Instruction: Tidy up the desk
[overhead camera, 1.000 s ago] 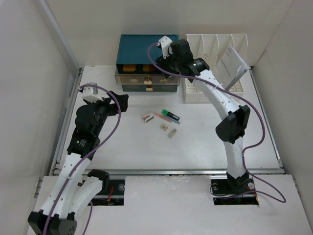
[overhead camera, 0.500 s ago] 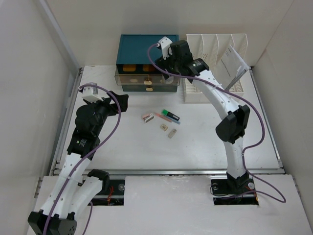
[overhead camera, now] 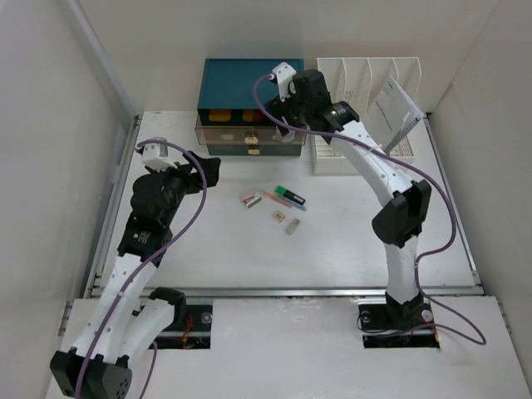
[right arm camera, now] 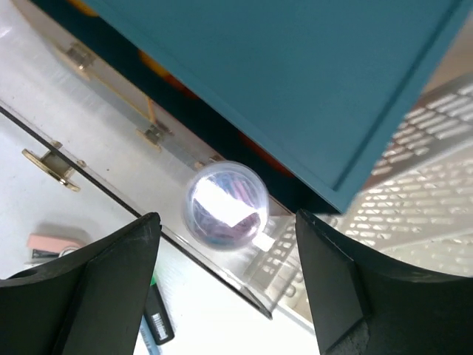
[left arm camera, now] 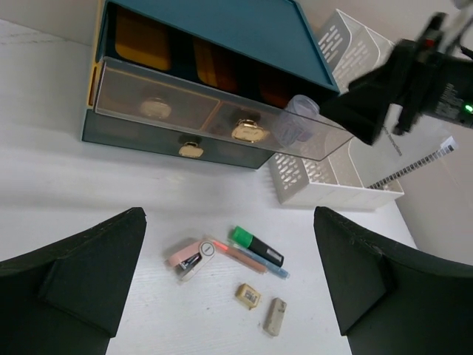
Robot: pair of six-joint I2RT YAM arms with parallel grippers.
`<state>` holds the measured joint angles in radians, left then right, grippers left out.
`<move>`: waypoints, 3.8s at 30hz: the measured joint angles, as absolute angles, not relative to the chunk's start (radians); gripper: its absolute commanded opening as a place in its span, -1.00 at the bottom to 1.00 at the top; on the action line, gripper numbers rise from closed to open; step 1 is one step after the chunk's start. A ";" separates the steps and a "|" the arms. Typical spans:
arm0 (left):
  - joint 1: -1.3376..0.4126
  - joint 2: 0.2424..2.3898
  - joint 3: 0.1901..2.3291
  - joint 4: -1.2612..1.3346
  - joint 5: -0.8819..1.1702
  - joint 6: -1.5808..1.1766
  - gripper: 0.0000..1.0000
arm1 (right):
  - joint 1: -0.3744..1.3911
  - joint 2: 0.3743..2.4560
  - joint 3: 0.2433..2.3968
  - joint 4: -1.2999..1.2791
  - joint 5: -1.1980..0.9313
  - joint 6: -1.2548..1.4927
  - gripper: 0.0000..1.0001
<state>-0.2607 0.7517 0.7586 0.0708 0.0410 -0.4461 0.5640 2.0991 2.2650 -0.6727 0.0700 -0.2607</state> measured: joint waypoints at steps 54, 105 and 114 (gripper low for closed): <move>-0.155 1.953 1.248 0.739 0.427 -1.143 -1.00 | 0.389 1.423 1.474 -0.336 -0.088 -0.160 -0.46; -0.096 1.937 0.936 1.023 0.305 -1.257 -0.02 | 0.353 1.474 1.454 -0.358 -0.312 -0.165 -0.22; -0.096 1.967 0.994 0.985 0.264 -1.258 -0.02 | 0.350 1.474 1.443 -0.359 -0.313 -0.165 -0.22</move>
